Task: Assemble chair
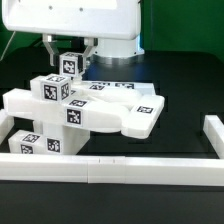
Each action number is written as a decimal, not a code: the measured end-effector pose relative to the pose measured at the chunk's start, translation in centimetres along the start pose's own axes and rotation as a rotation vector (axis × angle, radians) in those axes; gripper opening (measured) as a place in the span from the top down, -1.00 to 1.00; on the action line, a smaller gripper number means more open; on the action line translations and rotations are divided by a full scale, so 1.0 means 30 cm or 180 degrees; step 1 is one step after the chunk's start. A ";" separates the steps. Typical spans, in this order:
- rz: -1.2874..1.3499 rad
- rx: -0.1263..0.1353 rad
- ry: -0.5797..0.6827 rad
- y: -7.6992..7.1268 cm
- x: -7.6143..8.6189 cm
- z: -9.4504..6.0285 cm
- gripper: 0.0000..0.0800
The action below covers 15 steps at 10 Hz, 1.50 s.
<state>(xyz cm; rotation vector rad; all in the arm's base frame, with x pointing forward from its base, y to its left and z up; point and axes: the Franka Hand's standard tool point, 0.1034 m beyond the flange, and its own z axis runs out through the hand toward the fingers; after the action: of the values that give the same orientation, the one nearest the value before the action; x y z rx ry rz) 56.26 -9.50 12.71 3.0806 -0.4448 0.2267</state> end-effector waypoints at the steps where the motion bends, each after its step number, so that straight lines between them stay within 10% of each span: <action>1: 0.0007 0.0009 -0.0020 -0.003 -0.003 0.000 0.29; 15: 0.0157 0.0026 -0.0161 -0.004 -0.004 0.002 0.29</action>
Offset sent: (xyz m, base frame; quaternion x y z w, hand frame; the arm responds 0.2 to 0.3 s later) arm -0.0034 0.0122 0.0009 0.0493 -0.0482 0.0499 0.9964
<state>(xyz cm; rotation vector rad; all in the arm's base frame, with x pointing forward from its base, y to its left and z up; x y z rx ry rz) 56.20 -9.37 12.62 3.0919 -0.5234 0.1524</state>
